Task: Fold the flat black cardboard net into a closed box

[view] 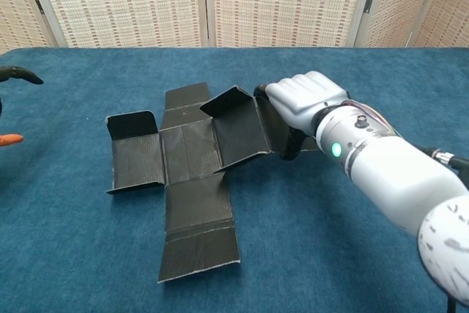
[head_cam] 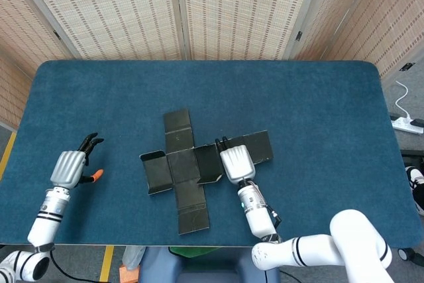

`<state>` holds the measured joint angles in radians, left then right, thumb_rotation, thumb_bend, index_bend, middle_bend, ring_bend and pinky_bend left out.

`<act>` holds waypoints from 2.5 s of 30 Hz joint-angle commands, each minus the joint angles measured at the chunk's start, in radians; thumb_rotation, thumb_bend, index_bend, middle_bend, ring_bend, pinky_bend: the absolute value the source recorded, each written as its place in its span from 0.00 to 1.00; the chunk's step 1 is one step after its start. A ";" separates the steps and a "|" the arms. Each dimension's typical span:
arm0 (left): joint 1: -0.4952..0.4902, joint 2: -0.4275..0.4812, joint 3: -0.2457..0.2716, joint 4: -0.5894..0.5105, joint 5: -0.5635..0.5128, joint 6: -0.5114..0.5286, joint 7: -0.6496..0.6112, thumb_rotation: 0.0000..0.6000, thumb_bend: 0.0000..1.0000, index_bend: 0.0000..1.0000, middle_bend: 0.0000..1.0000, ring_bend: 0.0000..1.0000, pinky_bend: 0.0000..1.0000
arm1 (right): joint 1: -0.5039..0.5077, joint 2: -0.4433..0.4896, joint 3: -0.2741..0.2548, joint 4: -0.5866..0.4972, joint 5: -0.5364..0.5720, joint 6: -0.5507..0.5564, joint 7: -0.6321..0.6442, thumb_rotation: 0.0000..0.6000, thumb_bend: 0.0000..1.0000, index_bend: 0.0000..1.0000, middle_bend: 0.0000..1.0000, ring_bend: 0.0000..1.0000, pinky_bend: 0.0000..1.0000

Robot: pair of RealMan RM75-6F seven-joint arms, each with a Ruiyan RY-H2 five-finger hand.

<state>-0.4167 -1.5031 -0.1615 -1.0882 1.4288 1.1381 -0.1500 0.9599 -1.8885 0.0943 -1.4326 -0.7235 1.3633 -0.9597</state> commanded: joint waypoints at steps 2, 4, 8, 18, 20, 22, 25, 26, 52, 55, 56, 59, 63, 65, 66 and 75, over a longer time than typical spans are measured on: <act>-0.077 -0.102 -0.015 0.110 -0.040 -0.076 0.157 1.00 0.19 0.01 0.01 0.59 0.84 | -0.028 -0.043 -0.032 0.064 -0.086 0.050 -0.037 1.00 0.34 0.46 0.47 0.76 1.00; -0.094 -0.134 -0.017 0.134 -0.056 -0.099 0.180 1.00 0.17 0.00 0.00 0.56 0.83 | -0.037 -0.054 -0.029 0.082 -0.106 0.052 -0.046 1.00 0.34 0.46 0.47 0.76 1.00; -0.112 -0.203 -0.021 0.198 -0.056 -0.074 0.180 1.00 0.16 0.00 0.00 0.53 0.81 | -0.051 -0.066 -0.017 0.103 -0.131 0.043 -0.058 1.00 0.34 0.46 0.47 0.76 1.00; -0.140 -0.301 -0.015 0.247 -0.041 -0.044 0.087 1.00 0.16 0.00 0.00 0.49 0.78 | -0.075 -0.087 0.020 0.126 -0.186 0.015 -0.088 1.00 0.34 0.46 0.47 0.76 1.00; -0.143 -0.309 -0.014 0.241 -0.033 -0.033 0.062 1.00 0.16 0.00 0.00 0.49 0.78 | -0.079 -0.090 0.026 0.128 -0.192 0.008 -0.094 1.00 0.34 0.46 0.47 0.76 1.00; -0.147 -0.318 -0.010 0.232 -0.027 -0.030 0.031 1.00 0.16 0.00 0.00 0.49 0.78 | -0.082 -0.095 0.031 0.131 -0.200 0.002 -0.101 1.00 0.34 0.46 0.47 0.76 1.00; -0.155 -0.329 -0.003 0.227 -0.020 -0.035 -0.001 1.00 0.16 0.00 0.00 0.49 0.78 | -0.088 -0.101 0.040 0.134 -0.210 -0.006 -0.108 1.00 0.34 0.46 0.47 0.76 1.00; -0.157 -0.333 -0.002 0.225 -0.019 -0.037 -0.009 1.00 0.16 0.00 0.00 0.49 0.78 | -0.089 -0.103 0.043 0.135 -0.212 -0.009 -0.110 1.00 0.34 0.46 0.47 0.76 1.00; -0.256 -0.165 0.043 -0.046 0.068 -0.150 -0.423 1.00 0.16 0.00 0.00 0.44 0.77 | 0.042 0.127 0.056 -0.046 -0.203 -0.290 -0.356 1.00 0.34 0.46 0.46 0.77 1.00; -0.275 -0.157 0.051 -0.052 0.064 -0.189 -0.431 1.00 0.16 0.00 0.00 0.43 0.77 | 0.060 0.148 0.044 -0.050 -0.220 -0.305 -0.368 1.00 0.34 0.46 0.47 0.78 1.00; -0.280 -0.154 0.053 -0.055 0.061 -0.203 -0.439 1.00 0.16 0.00 0.00 0.43 0.77 | 0.064 0.152 0.041 -0.051 -0.227 -0.308 -0.369 1.00 0.34 0.46 0.47 0.78 1.00; -0.302 -0.136 0.060 -0.069 0.054 -0.260 -0.488 1.00 0.16 0.00 0.00 0.43 0.77 | 0.081 0.169 0.027 -0.050 -0.254 -0.327 -0.368 1.00 0.34 0.46 0.47 0.78 1.00; -0.329 -0.113 0.066 -0.071 0.052 -0.313 -0.558 1.00 0.16 0.00 0.00 0.43 0.77 | 0.106 0.194 0.005 -0.052 -0.281 -0.373 -0.362 1.00 0.34 0.46 0.47 0.78 1.00; -0.336 -0.104 0.068 -0.074 0.053 -0.326 -0.594 1.00 0.16 0.00 0.00 0.43 0.77 | 0.115 0.200 -0.003 -0.052 -0.291 -0.384 -0.363 1.00 0.34 0.46 0.48 0.78 1.00; -0.342 -0.096 0.073 -0.079 0.057 -0.338 -0.623 1.00 0.16 0.00 0.00 0.43 0.77 | 0.119 0.204 -0.008 -0.053 -0.298 -0.393 -0.357 1.00 0.34 0.46 0.48 0.78 1.00; -0.413 -0.047 0.153 -0.083 0.149 -0.439 -0.903 1.00 0.16 0.00 0.00 0.43 0.77 | 0.148 0.229 -0.035 -0.031 -0.400 -0.435 -0.285 1.00 0.34 0.46 0.48 0.78 1.00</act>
<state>-0.8007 -1.5678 -0.0436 -1.1706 1.5361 0.7290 -0.9581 1.1033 -1.6643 0.0643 -1.4691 -1.1114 0.9345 -1.2565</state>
